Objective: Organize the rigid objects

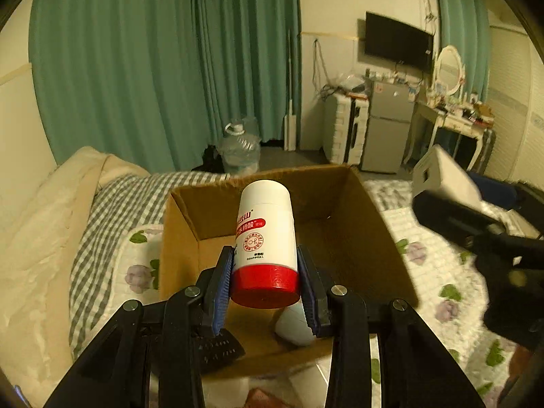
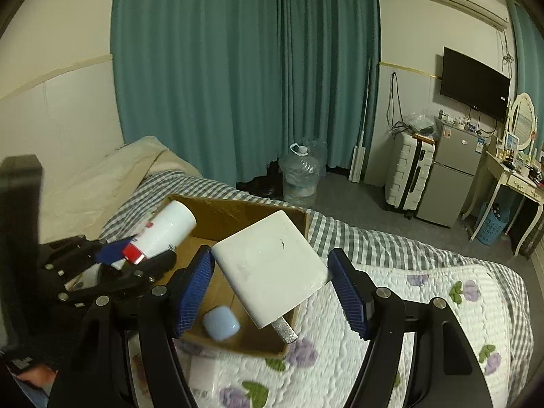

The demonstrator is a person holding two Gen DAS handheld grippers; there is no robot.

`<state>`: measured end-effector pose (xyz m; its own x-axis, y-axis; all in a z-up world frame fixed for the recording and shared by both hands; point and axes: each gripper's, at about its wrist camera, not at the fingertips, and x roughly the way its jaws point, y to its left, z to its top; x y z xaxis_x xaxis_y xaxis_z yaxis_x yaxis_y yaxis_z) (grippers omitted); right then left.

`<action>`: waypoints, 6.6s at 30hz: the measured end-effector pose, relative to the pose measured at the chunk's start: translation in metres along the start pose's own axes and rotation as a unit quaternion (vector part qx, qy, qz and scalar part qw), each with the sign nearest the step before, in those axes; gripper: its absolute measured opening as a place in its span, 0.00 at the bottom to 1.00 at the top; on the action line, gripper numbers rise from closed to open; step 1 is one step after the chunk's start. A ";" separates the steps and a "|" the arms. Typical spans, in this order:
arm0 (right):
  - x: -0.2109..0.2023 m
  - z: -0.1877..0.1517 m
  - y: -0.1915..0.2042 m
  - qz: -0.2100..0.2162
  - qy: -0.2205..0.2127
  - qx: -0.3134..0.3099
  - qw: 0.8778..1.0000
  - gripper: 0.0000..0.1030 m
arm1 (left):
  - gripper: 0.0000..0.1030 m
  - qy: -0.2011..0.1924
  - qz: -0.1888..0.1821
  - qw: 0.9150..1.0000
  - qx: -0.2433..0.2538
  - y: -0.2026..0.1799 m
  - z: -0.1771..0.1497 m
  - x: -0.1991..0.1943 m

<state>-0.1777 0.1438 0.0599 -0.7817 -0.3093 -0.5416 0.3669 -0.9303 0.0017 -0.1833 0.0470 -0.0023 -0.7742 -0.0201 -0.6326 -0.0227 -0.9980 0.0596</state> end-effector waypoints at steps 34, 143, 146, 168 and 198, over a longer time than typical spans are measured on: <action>0.107 0.009 0.016 0.023 0.058 0.014 0.998 0.67 | 0.65 -0.027 0.063 0.996 -0.060 0.052 -0.012 -0.021; -0.080 -0.092 0.086 0.035 0.038 -0.019 0.998 0.59 | 0.71 -0.005 0.062 0.996 -0.063 0.071 -0.084 -0.137; -0.083 -0.070 0.073 0.032 0.019 -0.021 0.999 0.59 | 0.71 -0.016 0.064 0.996 -0.058 0.067 -0.064 -0.132; 0.107 -0.006 0.025 -0.001 0.063 -0.021 0.998 0.59 | 0.71 0.019 0.078 0.997 -0.012 0.065 0.013 0.027; -0.075 -0.013 0.020 -0.037 0.000 -0.025 0.999 0.91 | 0.71 -0.041 0.060 0.997 -0.026 0.067 -0.013 -0.134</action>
<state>-0.1051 0.1513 0.0895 -0.8079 -0.2398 -0.5384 0.3324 -0.9397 -0.0804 -0.0727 -0.0176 0.0768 -0.8183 -0.1368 -0.5583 0.1044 -0.9905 0.0895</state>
